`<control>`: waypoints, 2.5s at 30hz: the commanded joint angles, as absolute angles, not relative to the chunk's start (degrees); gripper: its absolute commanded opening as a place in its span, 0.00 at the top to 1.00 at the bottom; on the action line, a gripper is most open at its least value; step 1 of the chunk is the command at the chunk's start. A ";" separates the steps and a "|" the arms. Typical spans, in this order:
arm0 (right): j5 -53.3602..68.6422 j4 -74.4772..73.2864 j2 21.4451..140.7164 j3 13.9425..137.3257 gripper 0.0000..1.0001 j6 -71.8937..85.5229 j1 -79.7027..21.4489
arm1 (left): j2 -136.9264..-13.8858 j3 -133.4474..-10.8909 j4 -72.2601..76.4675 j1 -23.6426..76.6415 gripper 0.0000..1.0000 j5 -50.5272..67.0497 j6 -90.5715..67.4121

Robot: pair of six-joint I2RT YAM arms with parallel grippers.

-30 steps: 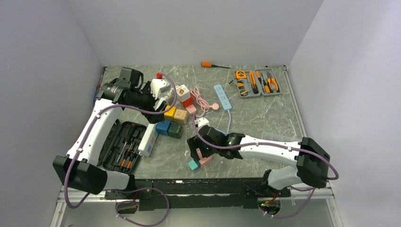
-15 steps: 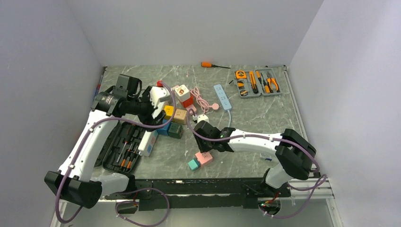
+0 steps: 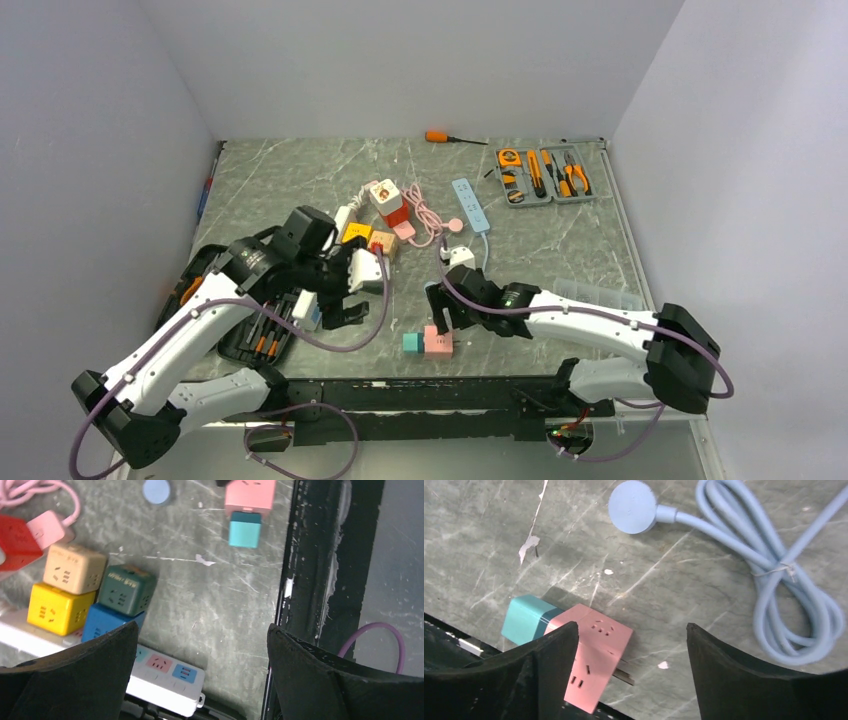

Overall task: Pull the plug off the socket
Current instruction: Move the plug to the corner of the board, then remove the plug from the socket.

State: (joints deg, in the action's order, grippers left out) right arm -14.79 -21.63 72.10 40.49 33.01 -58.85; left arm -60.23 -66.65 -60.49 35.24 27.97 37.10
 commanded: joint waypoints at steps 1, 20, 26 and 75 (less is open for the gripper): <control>-17.77 -23.85 65.53 43.52 0.06 29.47 -56.85 | -58.43 -64.31 -55.89 39.68 0.01 26.84 40.44; 13.50 -10.56 60.28 34.15 0.00 9.39 -57.72 | -49.05 -55.97 -54.45 42.24 0.01 26.05 48.27; 15.37 -11.91 64.72 35.52 0.00 6.81 -59.06 | -49.34 -56.04 -53.84 42.21 0.01 26.01 48.40; 22.86 -14.92 65.72 54.44 1.00 8.14 -59.82 | -31.08 -42.78 -32.44 47.18 0.01 24.63 66.47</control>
State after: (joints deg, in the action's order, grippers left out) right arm 9.96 -15.00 63.90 48.14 12.16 -59.99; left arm -34.76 -45.56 -40.99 44.58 25.41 58.04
